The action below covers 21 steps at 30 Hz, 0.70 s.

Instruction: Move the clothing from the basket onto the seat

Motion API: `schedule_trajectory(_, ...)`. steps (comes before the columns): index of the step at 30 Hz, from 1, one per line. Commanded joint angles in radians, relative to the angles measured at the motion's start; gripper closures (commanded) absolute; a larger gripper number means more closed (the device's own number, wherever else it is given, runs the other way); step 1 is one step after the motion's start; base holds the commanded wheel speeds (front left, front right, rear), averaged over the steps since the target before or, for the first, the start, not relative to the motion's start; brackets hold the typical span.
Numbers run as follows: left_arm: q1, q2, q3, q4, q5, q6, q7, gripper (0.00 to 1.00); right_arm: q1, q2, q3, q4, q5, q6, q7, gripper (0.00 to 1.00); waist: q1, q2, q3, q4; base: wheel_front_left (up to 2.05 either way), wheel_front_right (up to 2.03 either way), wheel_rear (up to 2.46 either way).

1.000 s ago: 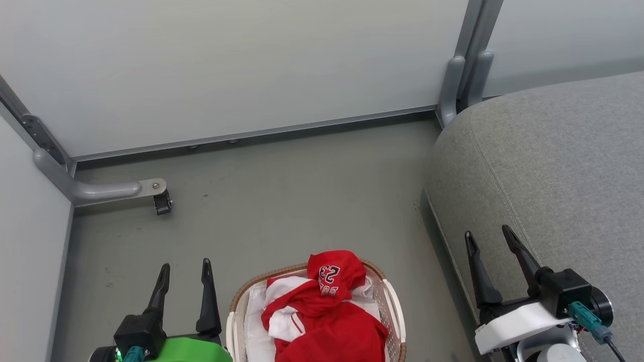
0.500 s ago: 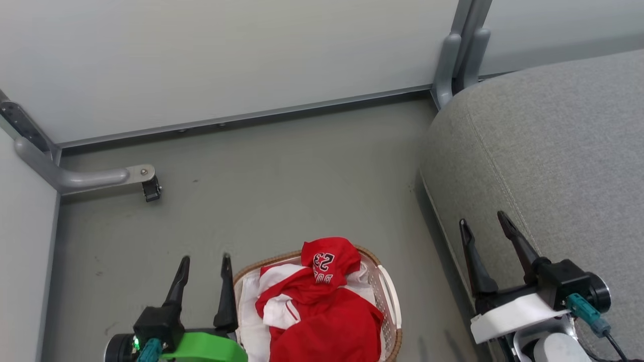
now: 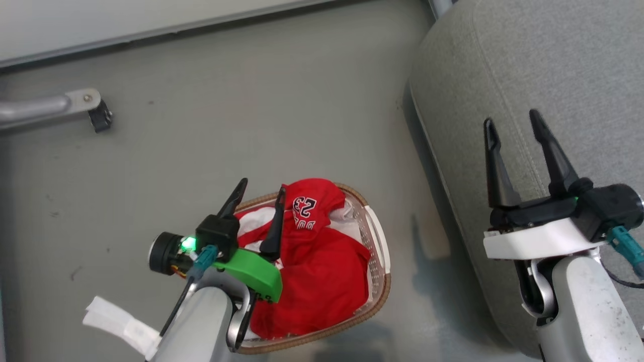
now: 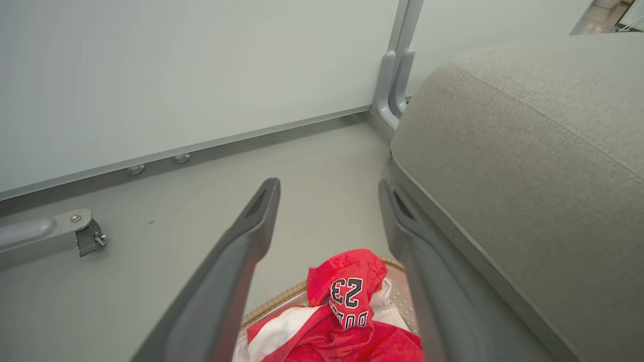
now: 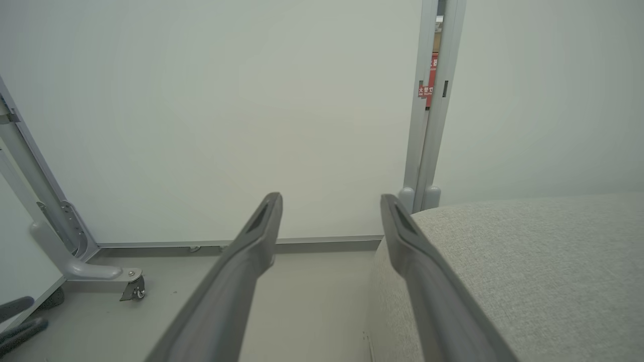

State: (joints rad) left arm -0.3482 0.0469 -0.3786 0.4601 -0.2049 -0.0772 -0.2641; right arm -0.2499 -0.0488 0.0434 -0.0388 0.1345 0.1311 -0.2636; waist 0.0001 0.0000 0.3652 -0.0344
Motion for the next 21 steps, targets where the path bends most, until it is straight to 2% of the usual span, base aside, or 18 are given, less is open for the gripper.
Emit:
schedule_trajectory(1,-0.044,0.006,-0.018,0.044,-0.007,-0.011,-0.001,0.00,-0.023,-0.003,-0.006,-0.010,0.011,-0.001,-0.002,0.00,-0.0001,0.0000,0.196,-0.062,0.00,0.00,0.00)
schedule_trajectory(4,-0.126,0.007,-0.077,0.162,-0.002,-0.028,-0.001,0.00,-0.062,-0.003,-0.007,-0.031,0.024,-0.001,-0.002,0.00,-0.0001,0.0000,0.264,-0.083,0.00,0.00,0.00)
schedule_trajectory(11,-0.254,0.007,-0.152,0.366,-0.005,-0.036,-0.001,0.00,-0.114,-0.002,-0.009,-0.060,0.059,-0.001,-0.002,0.00,-0.0001,0.0000,0.388,-0.128,0.00,0.00,0.00)
schedule_trajectory(17,-0.354,0.007,-0.162,0.517,-0.010,-0.011,-0.001,0.00,-0.140,-0.002,0.030,-0.088,0.079,-0.001,-0.002,0.00,-0.0001,0.0000,0.472,-0.160,0.00,0.00,0.00)
schedule_trajectory(21,-0.411,0.007,-0.146,0.566,-0.010,0.026,-0.001,0.00,-0.154,-0.002,0.062,-0.107,0.090,-0.001,-0.002,0.00,-0.0001,0.0000,0.516,-0.172,0.00,0.00,0.00)
